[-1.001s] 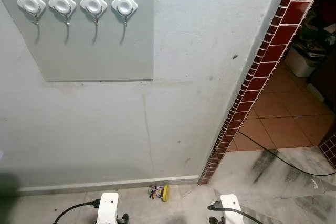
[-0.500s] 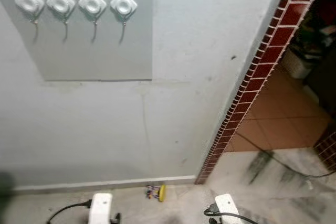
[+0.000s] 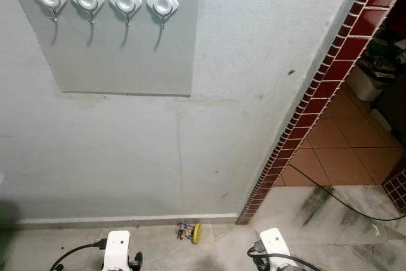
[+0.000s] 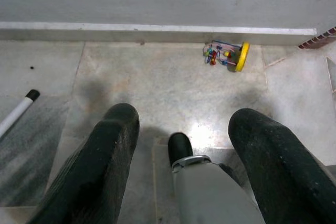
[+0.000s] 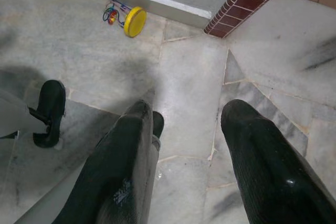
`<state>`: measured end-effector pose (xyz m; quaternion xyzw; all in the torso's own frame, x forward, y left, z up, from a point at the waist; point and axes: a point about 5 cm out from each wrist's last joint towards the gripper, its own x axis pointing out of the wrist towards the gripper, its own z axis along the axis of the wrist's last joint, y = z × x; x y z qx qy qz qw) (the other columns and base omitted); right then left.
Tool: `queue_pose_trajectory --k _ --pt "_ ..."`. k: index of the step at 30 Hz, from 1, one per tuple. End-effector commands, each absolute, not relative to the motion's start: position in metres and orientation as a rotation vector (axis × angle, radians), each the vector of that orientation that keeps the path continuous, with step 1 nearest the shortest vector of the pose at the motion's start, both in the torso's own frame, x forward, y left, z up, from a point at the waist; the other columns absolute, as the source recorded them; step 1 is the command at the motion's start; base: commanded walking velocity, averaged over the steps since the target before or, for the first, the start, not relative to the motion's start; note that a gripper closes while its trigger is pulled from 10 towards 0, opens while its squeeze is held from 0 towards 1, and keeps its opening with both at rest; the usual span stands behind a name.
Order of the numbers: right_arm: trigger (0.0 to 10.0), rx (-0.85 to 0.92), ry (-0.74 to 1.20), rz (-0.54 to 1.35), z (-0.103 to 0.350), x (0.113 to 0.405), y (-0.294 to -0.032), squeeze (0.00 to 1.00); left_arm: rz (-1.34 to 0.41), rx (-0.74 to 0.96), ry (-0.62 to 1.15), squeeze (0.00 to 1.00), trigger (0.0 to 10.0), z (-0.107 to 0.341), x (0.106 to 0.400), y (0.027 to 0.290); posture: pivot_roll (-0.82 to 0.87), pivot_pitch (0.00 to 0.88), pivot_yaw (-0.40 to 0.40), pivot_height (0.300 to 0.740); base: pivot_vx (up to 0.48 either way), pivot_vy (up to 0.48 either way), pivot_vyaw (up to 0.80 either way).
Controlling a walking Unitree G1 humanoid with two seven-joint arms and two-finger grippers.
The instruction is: Hang keys on a hook
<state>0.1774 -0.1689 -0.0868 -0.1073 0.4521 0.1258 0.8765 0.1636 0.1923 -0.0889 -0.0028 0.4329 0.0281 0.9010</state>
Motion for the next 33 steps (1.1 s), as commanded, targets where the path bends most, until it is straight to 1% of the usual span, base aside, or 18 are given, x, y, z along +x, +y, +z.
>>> queue_pose_trajectory --k 1,23,30,33 --pt "10.0 -0.238 0.944 0.266 -0.0875 0.1757 -0.1694 0.00 0.071 -0.001 0.900 0.00 10.0 -0.0902 0.1596 0.1938 -0.05 0.000 -0.036 0.740 0.000 0.000 0.00" --pt "10.0 -0.268 0.942 0.280 -0.0879 0.1739 -0.1711 0.00 0.049 -0.008 0.900 0.00 10.0 -0.0898 0.1635 0.1869 -0.07 0.000 -0.029 0.740 0.000 0.000 0.00" --pt "10.0 -0.280 0.943 0.293 -0.0894 0.1709 -0.1675 0.00 0.056 -0.009 0.907 0.00 10.0 -0.0906 0.1609 0.1898 -0.08 0.000 -0.031 0.740 0.000 0.000 0.80" --pt "10.0 -0.278 0.945 0.294 -0.0891 0.1711 -0.1700 0.00 0.058 -0.014 0.906 0.00 10.0 -0.0900 0.1630 0.1890 -0.08 0.000 -0.038 0.740 0.000 0.000 0.80"
